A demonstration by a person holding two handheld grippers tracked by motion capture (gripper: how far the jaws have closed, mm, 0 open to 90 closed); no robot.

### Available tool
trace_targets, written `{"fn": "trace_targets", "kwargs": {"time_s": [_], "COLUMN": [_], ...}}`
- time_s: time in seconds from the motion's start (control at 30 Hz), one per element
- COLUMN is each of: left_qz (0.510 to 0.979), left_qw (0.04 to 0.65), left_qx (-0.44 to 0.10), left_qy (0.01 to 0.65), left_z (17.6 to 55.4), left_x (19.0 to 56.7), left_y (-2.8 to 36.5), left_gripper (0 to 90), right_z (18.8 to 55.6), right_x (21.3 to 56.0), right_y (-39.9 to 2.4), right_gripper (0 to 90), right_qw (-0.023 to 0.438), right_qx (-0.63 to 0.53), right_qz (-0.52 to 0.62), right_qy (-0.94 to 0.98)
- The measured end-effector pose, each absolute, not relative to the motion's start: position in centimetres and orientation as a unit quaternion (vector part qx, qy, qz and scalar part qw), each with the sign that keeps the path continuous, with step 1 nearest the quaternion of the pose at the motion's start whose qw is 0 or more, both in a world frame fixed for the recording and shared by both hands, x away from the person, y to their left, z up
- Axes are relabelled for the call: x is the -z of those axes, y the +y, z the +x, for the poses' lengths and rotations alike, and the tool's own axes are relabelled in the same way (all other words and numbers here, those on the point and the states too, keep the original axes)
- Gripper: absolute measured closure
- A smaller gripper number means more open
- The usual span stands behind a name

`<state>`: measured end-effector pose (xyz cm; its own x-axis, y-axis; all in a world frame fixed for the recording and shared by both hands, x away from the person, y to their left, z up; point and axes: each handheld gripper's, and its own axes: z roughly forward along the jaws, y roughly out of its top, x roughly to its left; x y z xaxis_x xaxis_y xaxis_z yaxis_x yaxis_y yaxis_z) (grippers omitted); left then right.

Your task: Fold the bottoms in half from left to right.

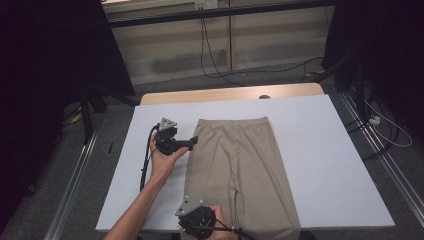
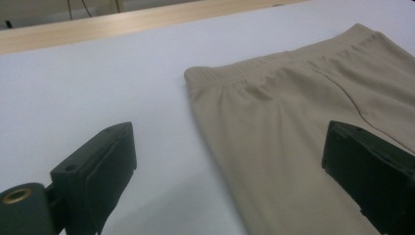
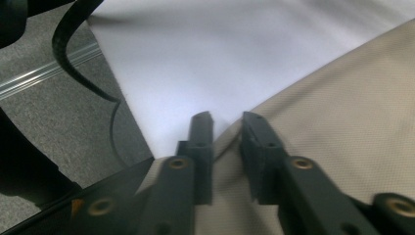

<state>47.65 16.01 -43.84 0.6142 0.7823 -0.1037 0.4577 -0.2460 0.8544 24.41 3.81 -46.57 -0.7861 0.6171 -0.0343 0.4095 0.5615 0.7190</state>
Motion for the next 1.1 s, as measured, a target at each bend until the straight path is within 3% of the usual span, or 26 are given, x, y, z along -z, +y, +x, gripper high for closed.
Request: {"fn": "trace_targets", "kwargs": {"time_s": [0.13, 0.2, 0.3, 0.43, 0.47, 0.63, 0.73, 0.97, 1.0, 1.07, 1.1], "left_qz": [0.768, 0.77, 0.774, 0.783, 0.786, 0.79, 0.804, 0.797, 0.798, 0.795, 0.794], "left_qw": [0.461, 0.463, 0.449, 0.442, 0.436, 0.42, 0.393, 0.4, 0.402, 0.408, 0.411], "left_qx": [-0.167, -0.153, -0.143, -0.118, -0.116, -0.107, -0.113, -0.112, -0.104, -0.096, -0.09], "left_qy": [0.413, 0.413, 0.424, 0.421, 0.423, 0.434, 0.433, 0.438, 0.437, 0.439, 0.438], "left_z": [49.6, 51.0, 52.7, 54.5, 55.0, 56.4, 57.0, 57.2, 57.3, 57.3, 57.3], "left_x": [43.5, 43.5, 43.7, 44.3, 44.5, 44.9, 45.4, 45.8, 45.8, 45.9, 45.9], "left_y": [15.8, 15.9, 15.2, 13.8, 13.6, 13.2, 12.9, 12.4, 12.4, 12.3, 12.2], "left_gripper": [21.8, 34.7, 36.4, 48.4, 54.9, 64.0, 63.8, 65.3, 67.0, 80.3, 80.3], "right_z": [24.4, 24.5, 24.4, 24.5, 24.5, 24.7, 24.7, 24.7, 24.7, 24.8, 24.8], "right_x": [46.6, 46.6, 46.5, 46.6, 46.6, 46.6, 46.6, 46.6, 46.6, 46.6, 46.6], "right_y": [3.9, 3.9, 3.9, 3.8, 3.8, 3.6, 3.6, 3.6, 3.6, 3.5, 3.5], "right_gripper": [89.9, 90.0, 90.0, 90.0, 90.0, 90.0, 90.0, 90.0, 90.0, 90.0, 90.0], "right_qw": [0.137, 0.133, 0.134, 0.133, 0.13, 0.123, 0.122, 0.122, 0.121, 0.117, 0.117], "right_qx": [-0.366, -0.366, -0.365, -0.367, -0.369, -0.373, -0.375, -0.374, -0.375, -0.377, -0.377], "right_qz": [0.291, 0.29, 0.289, 0.29, 0.289, 0.287, 0.29, 0.292, 0.294, 0.297, 0.297], "right_qy": [0.873, 0.874, 0.875, 0.874, 0.874, 0.874, 0.872, 0.872, 0.871, 0.869, 0.869]}}
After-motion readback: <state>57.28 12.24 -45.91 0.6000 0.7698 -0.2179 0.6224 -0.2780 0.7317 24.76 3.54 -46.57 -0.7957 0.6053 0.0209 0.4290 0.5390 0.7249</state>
